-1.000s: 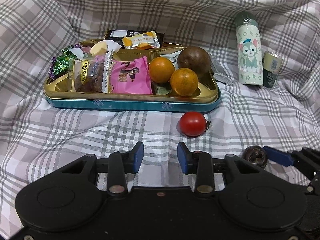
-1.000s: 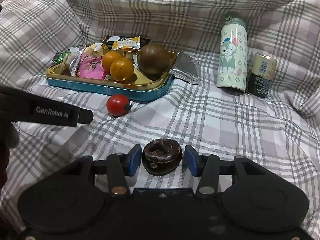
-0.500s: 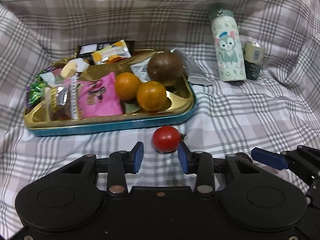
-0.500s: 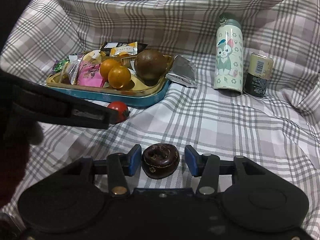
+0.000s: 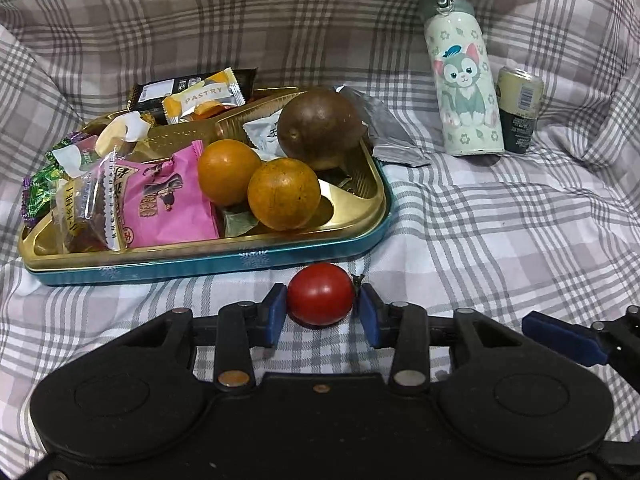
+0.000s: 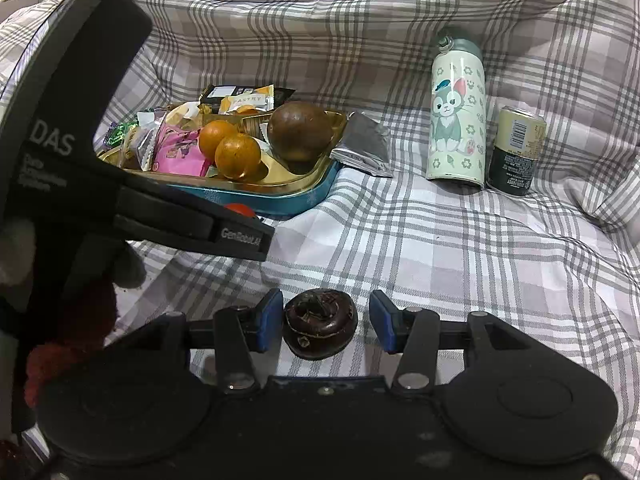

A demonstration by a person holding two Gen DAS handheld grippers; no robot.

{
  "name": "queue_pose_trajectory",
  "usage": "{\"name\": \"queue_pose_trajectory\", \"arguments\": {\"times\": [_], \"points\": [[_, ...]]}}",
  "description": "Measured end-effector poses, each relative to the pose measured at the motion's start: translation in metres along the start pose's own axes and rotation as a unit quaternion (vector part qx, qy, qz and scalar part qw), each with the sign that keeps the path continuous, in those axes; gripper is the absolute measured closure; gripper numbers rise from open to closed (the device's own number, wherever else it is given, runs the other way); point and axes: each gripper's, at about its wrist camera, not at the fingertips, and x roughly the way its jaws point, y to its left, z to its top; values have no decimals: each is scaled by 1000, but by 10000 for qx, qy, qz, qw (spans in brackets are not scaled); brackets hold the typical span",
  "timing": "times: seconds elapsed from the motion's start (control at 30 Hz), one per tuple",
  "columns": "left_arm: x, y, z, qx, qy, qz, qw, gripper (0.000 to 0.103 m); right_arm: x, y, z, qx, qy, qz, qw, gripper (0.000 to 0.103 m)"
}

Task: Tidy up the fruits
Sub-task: 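Grasp the dark brown fruit with the right tool while the left tool grasps the cherry tomato, then carry the cherry tomato and dark brown fruit over the steel tray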

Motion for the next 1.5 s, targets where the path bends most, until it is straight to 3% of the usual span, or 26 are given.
{"name": "queue_pose_trajectory", "arguments": {"times": [0.4, 0.73, 1.2, 1.33, 1.5], "points": [[-2, -3, -1, -30, -212, -22, 9998, 58, 2, 4, -2, -159, 63, 6, 9999, 52], [-26, 0, -12, -82, -94, 187, 9997, 58, 4, 11, -7, -436, 136, -42, 9989, 52], [-54, 7, -26, -234, -38, 44, 9997, 58, 8, 8, -5, -296, 116, -85, 9995, 52], [-58, 7, -31, -297, 9, 37, 9996, 58, 9, 9, -7, -392, 83, -73, 9992, 59], [-67, 8, -36, -367, 24, 31, 9993, 58, 7, 7, -6, -326, 79, -44, 9994, 60]]}}
